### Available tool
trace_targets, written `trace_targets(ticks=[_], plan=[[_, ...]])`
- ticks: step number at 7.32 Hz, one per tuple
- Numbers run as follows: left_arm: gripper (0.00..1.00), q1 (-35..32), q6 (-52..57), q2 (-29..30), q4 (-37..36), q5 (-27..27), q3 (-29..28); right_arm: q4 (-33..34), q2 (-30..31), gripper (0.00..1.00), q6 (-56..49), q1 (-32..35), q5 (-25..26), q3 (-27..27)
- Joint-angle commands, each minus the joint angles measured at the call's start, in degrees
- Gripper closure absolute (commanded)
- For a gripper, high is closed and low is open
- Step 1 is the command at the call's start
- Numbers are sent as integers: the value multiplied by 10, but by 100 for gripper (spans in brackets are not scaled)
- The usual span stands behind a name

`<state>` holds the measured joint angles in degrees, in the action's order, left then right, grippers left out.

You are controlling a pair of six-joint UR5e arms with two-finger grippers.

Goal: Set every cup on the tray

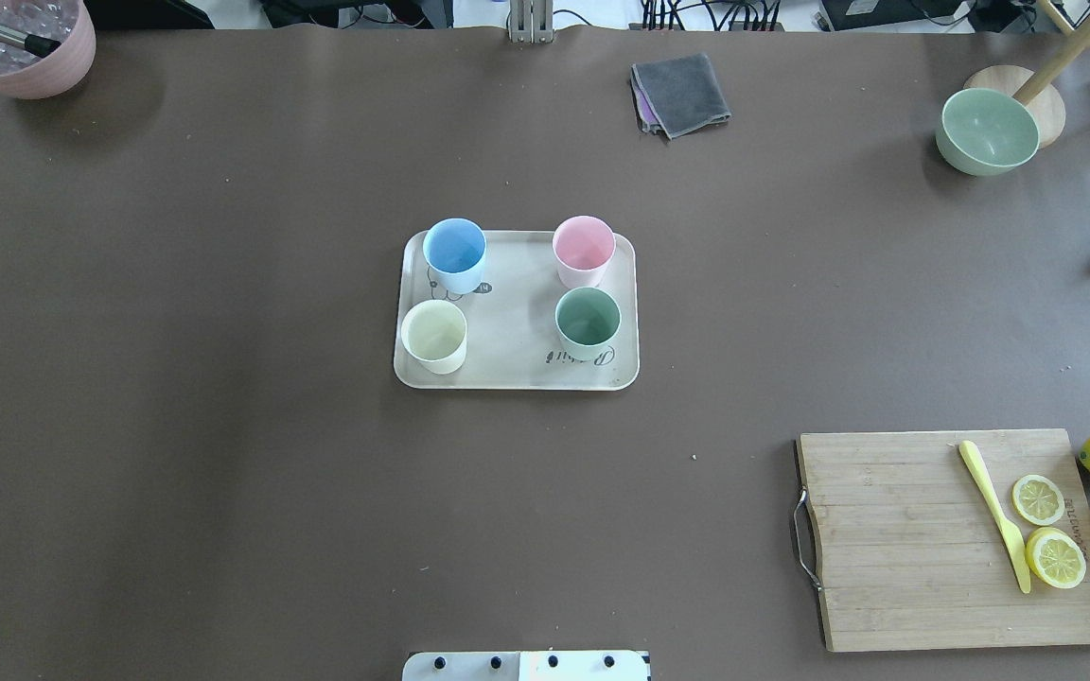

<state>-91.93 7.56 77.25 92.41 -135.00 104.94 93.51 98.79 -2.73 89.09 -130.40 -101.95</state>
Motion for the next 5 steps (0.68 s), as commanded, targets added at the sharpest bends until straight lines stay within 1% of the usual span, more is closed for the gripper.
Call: trace_targets(ticks=[1, 5], plan=[[1, 0, -1, 0, 0, 0, 0, 0, 0, 0, 0, 0, -1, 0], [1, 1, -2, 3, 0, 1, -3, 0, 0, 0, 0, 0, -1, 1]])
